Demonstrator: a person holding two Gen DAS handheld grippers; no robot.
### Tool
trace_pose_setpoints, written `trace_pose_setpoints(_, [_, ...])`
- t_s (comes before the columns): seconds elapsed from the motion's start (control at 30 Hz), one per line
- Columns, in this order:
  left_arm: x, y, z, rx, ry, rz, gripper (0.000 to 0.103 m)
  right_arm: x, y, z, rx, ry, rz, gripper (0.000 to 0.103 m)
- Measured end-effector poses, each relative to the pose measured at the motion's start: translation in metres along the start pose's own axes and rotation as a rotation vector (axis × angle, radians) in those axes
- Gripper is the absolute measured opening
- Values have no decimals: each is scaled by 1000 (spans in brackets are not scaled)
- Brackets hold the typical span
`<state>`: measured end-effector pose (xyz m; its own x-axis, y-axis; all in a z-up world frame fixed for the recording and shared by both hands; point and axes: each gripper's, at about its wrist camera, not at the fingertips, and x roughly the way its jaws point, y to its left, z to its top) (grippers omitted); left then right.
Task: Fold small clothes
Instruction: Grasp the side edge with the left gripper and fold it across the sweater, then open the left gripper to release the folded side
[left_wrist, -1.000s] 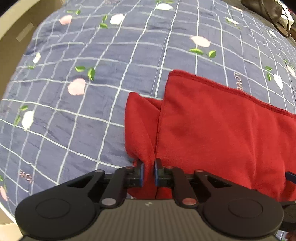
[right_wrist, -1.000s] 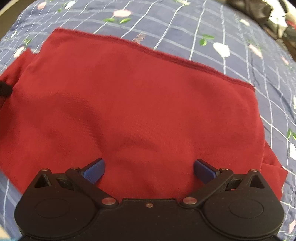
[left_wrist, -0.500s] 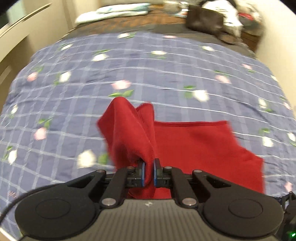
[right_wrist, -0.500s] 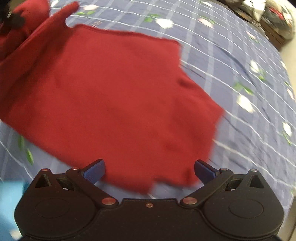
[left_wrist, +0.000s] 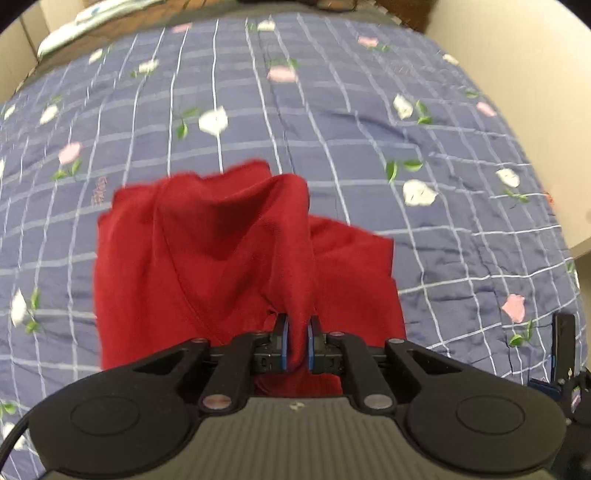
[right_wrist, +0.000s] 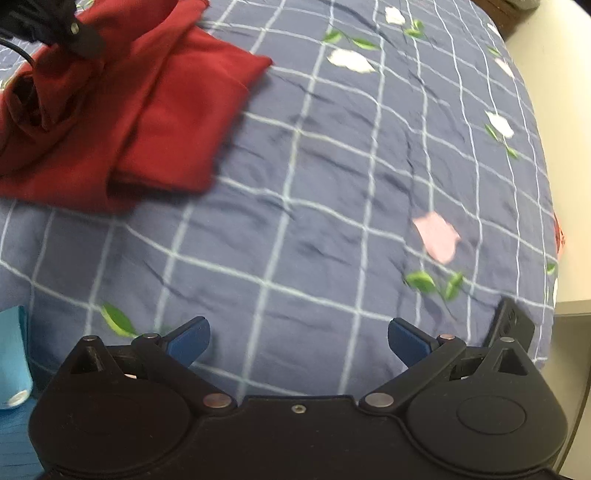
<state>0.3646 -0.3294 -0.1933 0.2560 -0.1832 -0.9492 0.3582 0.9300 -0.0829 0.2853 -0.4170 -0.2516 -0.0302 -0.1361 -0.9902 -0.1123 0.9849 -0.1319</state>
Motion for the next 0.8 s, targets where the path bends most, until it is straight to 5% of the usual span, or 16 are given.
trace_pose_setpoints(0.17, [11, 8, 1, -103, 32, -73, 21, 4, -17, -6, -10, 16, 21, 102])
trace_pose_setpoints(0.27, [11, 10, 0, -139, 30, -80, 51, 6, -24, -2, -9, 19, 44, 102])
trace_pose_setpoints(0.47, [-5, 28, -5, -243, 8, -60, 76, 6, -30, 27, -2, -16, 111, 102])
trace_pose_setpoints(0.57, [-16, 50, -13, -328, -23, -12, 87, 3, -30, 52, 44, -51, 199, 102])
trace_pose_setpoints(0.8, [-24, 128, -50, -606, -18, 145, 92, -3, -7, 123, 163, -155, 495, 102])
